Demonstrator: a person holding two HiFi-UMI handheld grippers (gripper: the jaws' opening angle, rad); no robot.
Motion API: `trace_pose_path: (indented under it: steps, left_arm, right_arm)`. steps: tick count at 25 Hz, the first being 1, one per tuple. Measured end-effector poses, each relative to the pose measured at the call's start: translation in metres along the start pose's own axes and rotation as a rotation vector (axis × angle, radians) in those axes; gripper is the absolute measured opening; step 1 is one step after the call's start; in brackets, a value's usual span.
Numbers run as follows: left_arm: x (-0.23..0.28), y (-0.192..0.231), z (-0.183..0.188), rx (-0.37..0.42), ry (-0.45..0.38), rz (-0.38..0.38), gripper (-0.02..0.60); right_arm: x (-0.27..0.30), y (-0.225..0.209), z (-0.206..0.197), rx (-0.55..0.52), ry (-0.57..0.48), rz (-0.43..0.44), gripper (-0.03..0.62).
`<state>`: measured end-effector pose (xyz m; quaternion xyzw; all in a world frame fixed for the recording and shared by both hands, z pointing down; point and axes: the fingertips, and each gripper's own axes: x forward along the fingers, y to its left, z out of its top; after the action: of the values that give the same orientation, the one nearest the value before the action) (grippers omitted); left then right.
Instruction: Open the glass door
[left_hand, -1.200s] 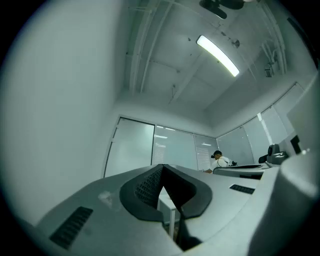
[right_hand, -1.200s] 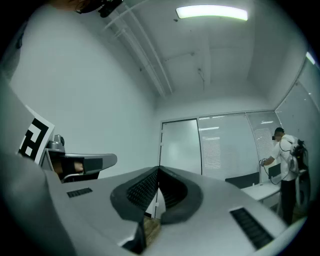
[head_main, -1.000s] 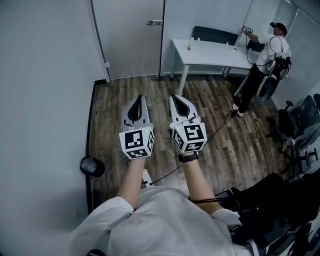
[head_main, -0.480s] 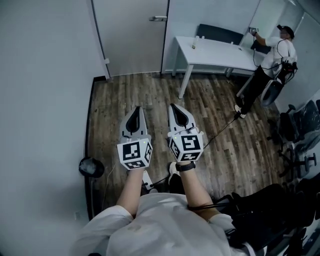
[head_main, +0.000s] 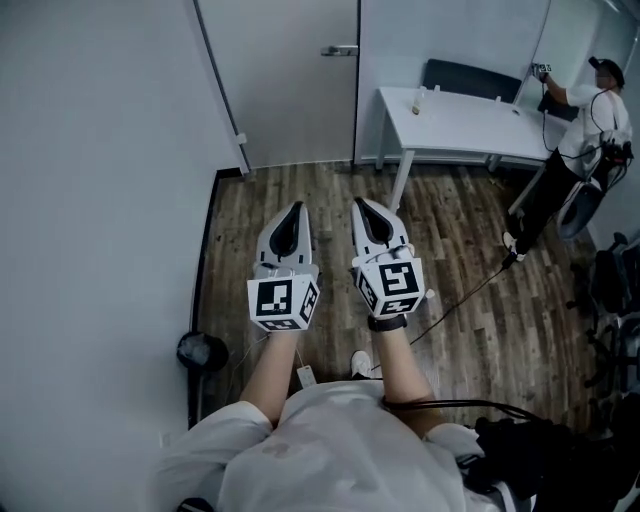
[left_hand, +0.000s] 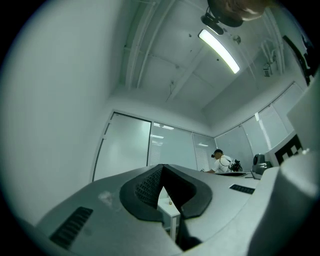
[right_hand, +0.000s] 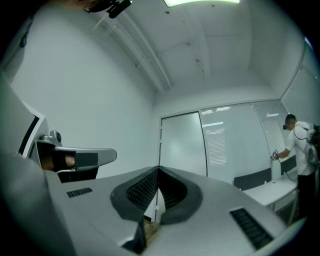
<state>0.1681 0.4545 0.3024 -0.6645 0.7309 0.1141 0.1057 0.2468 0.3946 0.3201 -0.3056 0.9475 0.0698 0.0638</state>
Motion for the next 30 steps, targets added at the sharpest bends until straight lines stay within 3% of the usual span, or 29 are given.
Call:
trace_pose_path:
  steps: [6,13,16,22,25,30]
  left_arm:
    - [0.072,-0.036,-0.019,0.025,0.007,-0.043,0.002]
    - [0.142,-0.05,-0.046,0.02,0.05,-0.042,0.002]
    - [0.165,-0.047,-0.063,0.003,0.094,-0.041,0.002]
    - [0.176,-0.043,-0.084,-0.016,0.09,-0.043,0.002]
    - [0.197,-0.024,-0.101,-0.038,0.094,-0.029,0.002]
    - [0.276,0.059,-0.112,-0.01,0.091,0.004,0.002]
  right_arm:
    - [0.029,-0.076,0.001,-0.006,-0.024,-0.023,0.002]
    - [0.064,-0.154,-0.023,0.067,0.002,-0.072,0.002]
    - [0.082,-0.161,-0.039,0.093,0.033,-0.046,0.002]
    - [0.09,-0.16,-0.06,0.071,0.054,-0.021,0.002]
    - [0.113,-0.172,-0.068,0.059,0.059,-0.032,0.002]
    - [0.219,-0.193,-0.061,0.022,0.039,-0.079,0.002]
